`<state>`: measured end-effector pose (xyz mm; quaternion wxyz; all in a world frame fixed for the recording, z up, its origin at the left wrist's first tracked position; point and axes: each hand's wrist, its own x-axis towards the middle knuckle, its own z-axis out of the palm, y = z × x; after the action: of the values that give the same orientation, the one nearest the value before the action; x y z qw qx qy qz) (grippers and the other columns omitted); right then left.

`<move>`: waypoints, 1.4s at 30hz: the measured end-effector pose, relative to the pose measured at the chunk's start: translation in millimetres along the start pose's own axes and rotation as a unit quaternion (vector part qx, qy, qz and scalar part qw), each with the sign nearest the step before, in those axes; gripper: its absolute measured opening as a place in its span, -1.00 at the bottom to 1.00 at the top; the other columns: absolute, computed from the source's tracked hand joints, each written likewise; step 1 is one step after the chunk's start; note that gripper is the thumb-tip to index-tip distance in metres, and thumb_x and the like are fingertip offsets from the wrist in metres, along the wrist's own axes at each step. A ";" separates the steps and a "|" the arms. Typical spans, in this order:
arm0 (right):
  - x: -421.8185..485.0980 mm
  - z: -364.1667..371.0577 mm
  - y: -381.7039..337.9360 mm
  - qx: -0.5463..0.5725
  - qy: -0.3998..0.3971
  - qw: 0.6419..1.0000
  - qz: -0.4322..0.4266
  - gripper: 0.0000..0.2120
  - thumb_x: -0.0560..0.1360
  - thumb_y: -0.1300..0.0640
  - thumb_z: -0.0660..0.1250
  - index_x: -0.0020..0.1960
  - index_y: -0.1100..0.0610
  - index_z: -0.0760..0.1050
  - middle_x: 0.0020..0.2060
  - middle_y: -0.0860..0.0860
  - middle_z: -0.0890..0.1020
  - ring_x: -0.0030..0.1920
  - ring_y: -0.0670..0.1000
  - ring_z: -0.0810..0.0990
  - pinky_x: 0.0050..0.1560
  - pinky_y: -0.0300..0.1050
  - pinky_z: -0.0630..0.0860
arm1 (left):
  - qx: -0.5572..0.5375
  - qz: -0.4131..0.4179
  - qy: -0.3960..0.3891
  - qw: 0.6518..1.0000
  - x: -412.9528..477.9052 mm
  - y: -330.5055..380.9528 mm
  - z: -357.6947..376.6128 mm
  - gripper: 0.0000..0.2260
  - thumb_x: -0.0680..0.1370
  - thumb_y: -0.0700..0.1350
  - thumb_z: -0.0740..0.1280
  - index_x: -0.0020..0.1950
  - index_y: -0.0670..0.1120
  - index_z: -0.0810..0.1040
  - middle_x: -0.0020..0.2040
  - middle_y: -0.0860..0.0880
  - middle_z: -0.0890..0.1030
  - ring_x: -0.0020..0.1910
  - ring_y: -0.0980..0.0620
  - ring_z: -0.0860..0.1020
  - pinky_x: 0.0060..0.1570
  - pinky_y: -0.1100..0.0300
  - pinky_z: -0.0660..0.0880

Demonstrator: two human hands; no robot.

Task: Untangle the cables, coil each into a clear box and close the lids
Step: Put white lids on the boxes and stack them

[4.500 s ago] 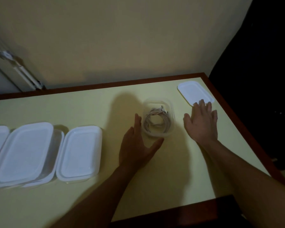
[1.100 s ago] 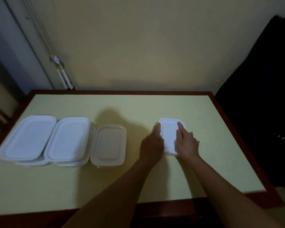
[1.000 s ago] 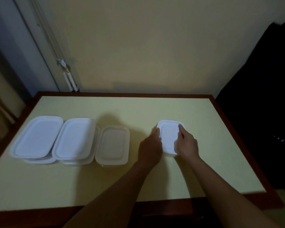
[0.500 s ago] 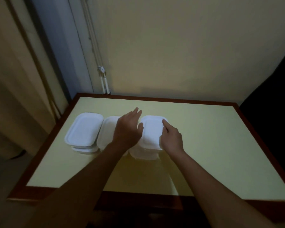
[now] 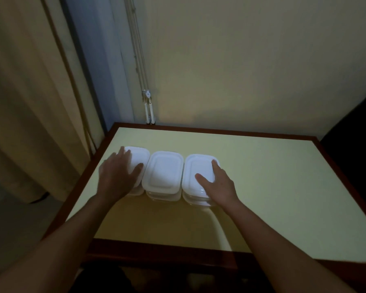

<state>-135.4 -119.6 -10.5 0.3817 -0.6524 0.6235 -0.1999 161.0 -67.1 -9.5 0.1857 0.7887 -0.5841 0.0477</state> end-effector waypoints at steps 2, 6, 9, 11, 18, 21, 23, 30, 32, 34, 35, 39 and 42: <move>-2.9 -4.3 -0.1 -0.005 0.001 1.000 -0.001 -0.21 0.56 -0.28 0.28 0.65 -0.08 0.01 0.56 0.07 0.29 0.53 0.14 0.28 0.45 -0.01 0.25 | -0.026 -0.066 -0.029 0.997 -5.6 -18.5 0.2 -0.33 0.59 0.36 0.04 0.42 -0.13 0.40 0.40 -0.20 0.48 0.28 -0.23 0.52 0.21 -0.23 0.49; -7.8 -13.6 0.4 0.008 -0.016 1.000 -0.005 -0.23 0.58 -0.25 0.28 0.65 -0.09 -0.02 0.56 0.02 0.32 0.52 0.13 0.32 0.44 -0.04 0.27 | -0.135 -0.155 -0.063 0.977 -22.0 -36.2 10.8 -0.13 0.45 0.52 -0.01 0.51 -0.09 0.26 0.40 -0.19 0.47 0.27 -0.25 0.52 0.18 -0.23 0.50; -8.5 -18.0 3.8 0.010 -0.051 0.999 0.003 -0.12 0.54 -0.27 0.33 0.65 -0.13 -0.12 0.57 0.05 0.28 0.50 0.17 0.34 0.44 0.07 0.37 | -0.204 -0.177 -0.066 0.961 -27.7 -25.8 14.0 -0.15 0.42 0.44 0.15 0.55 -0.07 0.19 0.37 -0.19 0.49 0.25 -0.26 0.52 0.16 -0.21 0.52; -9.4 -21.5 7.6 0.022 -0.066 0.997 0.017 -0.05 0.47 -0.30 0.38 0.64 -0.19 -0.15 0.56 0.03 0.27 0.44 0.17 0.39 0.31 0.15 0.51 | -0.227 -0.183 -0.073 0.954 -27.3 -15.5 14.6 -0.17 0.44 0.40 0.22 0.56 -0.05 0.16 0.36 -0.19 0.49 0.24 -0.27 0.53 0.14 -0.23 0.53; -8.8 -53.6 25.6 0.009 0.010 1.000 0.014 -0.23 0.52 -0.17 0.40 0.63 -0.09 0.14 0.53 0.08 0.33 0.49 0.14 0.35 0.45 0.08 0.35 | -0.286 -0.159 -0.091 0.941 -23.3 31.2 24.6 -0.19 0.47 0.33 0.34 0.57 -0.04 0.15 0.38 -0.16 0.48 0.28 -0.22 0.52 0.22 -0.24 0.52; -8.6 -70.9 37.8 0.029 0.061 0.998 0.019 -0.34 0.52 -0.10 0.44 0.56 -0.05 0.32 0.49 0.10 0.38 0.47 0.13 0.38 0.46 0.04 0.33 | -0.301 -0.160 -0.126 0.931 -20.8 56.1 30.5 -0.10 0.37 0.40 0.31 0.58 0.00 0.13 0.41 -0.14 0.46 0.32 -0.22 0.49 0.28 -0.22 0.47; -9.1 -82.4 46.0 0.040 0.085 0.995 0.025 -0.37 0.52 -0.06 0.46 0.53 -0.01 0.37 0.46 0.08 0.42 0.48 0.12 0.37 0.46 0.04 0.33 | -0.301 -0.152 -0.150 0.929 -19.8 72.8 35.6 -0.11 0.40 0.37 0.34 0.60 0.01 0.12 0.44 -0.13 0.44 0.36 -0.22 0.46 0.34 -0.17 0.42; -16.7 -111.1 65.2 0.027 0.140 0.988 0.062 -0.32 0.49 -0.01 0.51 0.54 0.06 0.35 0.55 0.11 0.30 0.60 0.20 0.12 0.49 0.18 0.27 | -0.392 -0.130 -0.204 0.887 -17.6 118.9 44.6 -0.07 0.30 0.33 0.46 0.57 0.14 0.16 0.41 0.02 0.46 0.32 -0.12 0.48 0.26 -0.10 0.50; -17.3 -112.9 68.1 0.024 0.139 0.988 0.063 -0.32 0.49 -0.02 0.50 0.54 0.06 0.35 0.54 0.10 0.32 0.60 0.20 0.12 0.51 0.16 0.25 | -0.439 -0.158 -0.221 0.857 -18.9 126.1 49.2 -0.02 0.33 0.26 0.54 0.60 0.22 0.05 0.41 0.07 0.39 0.28 -0.11 0.46 0.12 -0.07 0.59; -15.7 -111.6 71.6 0.037 0.137 0.988 0.064 -0.32 0.49 -0.03 0.50 0.54 0.03 0.36 0.50 0.10 0.36 0.57 0.17 0.19 0.49 0.14 0.29 | -0.463 -0.183 -0.217 0.840 -21.3 131.3 52.5 -0.02 0.37 0.18 0.57 0.60 0.25 0.00 0.37 0.09 0.35 0.24 -0.09 0.44 0.02 -0.02 0.61; -14.5 -110.7 73.1 0.049 0.137 0.987 0.064 -0.32 0.47 -0.04 0.51 0.53 0.00 0.37 0.47 0.11 0.39 0.54 0.15 0.25 0.46 0.14 0.33 | -0.463 -0.188 -0.208 0.841 -21.3 132.5 55.4 -0.01 0.35 0.21 0.57 0.59 0.27 0.00 0.39 0.08 0.36 0.27 -0.11 0.44 0.08 -0.05 0.59; -5.6 -107.1 73.4 0.080 0.142 0.985 0.064 -0.30 0.44 -0.06 0.53 0.52 -0.06 0.39 0.41 0.12 0.40 0.45 0.10 0.37 0.40 0.13 0.42 | -0.465 -0.204 -0.180 0.843 -15.3 134.1 63.8 0.05 0.20 0.34 0.56 0.54 0.35 0.02 0.49 0.02 0.35 0.39 -0.18 0.41 0.28 -0.21 0.48; 7.3 -105.8 70.6 0.073 0.145 0.985 0.061 -0.32 0.47 -0.04 0.51 0.53 -0.04 0.36 0.41 0.13 0.37 0.46 0.12 0.35 0.41 0.09 0.40 | -0.472 -0.192 -0.160 0.846 -3.3 137.6 67.3 -0.01 0.26 0.25 0.56 0.56 0.27 0.07 0.41 0.02 0.38 0.35 -0.17 0.42 0.24 -0.22 0.51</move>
<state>-258.9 -148.2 1.6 0.3449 -0.5477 0.6946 -0.3140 21.1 -121.8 -40.2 0.4444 0.6991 -0.3948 -0.3974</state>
